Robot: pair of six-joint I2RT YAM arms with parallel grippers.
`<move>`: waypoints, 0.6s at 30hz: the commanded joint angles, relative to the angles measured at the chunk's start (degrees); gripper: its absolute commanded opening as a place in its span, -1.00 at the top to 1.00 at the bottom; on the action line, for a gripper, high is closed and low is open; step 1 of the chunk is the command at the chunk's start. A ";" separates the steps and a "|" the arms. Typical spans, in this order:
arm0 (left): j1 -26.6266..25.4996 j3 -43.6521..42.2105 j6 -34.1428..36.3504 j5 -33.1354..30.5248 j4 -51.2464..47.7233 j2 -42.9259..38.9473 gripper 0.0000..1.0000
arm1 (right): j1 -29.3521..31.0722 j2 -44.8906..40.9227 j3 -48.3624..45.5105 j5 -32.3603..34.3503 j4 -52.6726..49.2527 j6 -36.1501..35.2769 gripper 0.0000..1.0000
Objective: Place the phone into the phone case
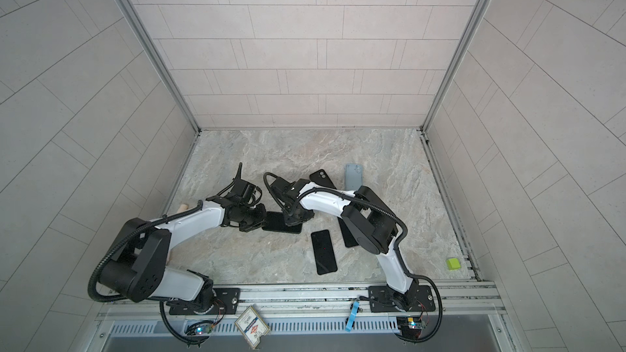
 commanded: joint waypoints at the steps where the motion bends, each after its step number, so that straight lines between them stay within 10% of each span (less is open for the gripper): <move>1: -0.25 1.03 -0.37 -1.90 -4.74 -3.11 0.76 | -0.83 2.41 -2.07 -0.81 -1.29 -1.41 0.78; 18: -2.50 -5.71 -6.26 -3.93 -6.33 -15.70 0.75 | -3.39 -1.91 -0.02 -0.29 1.90 -4.29 0.79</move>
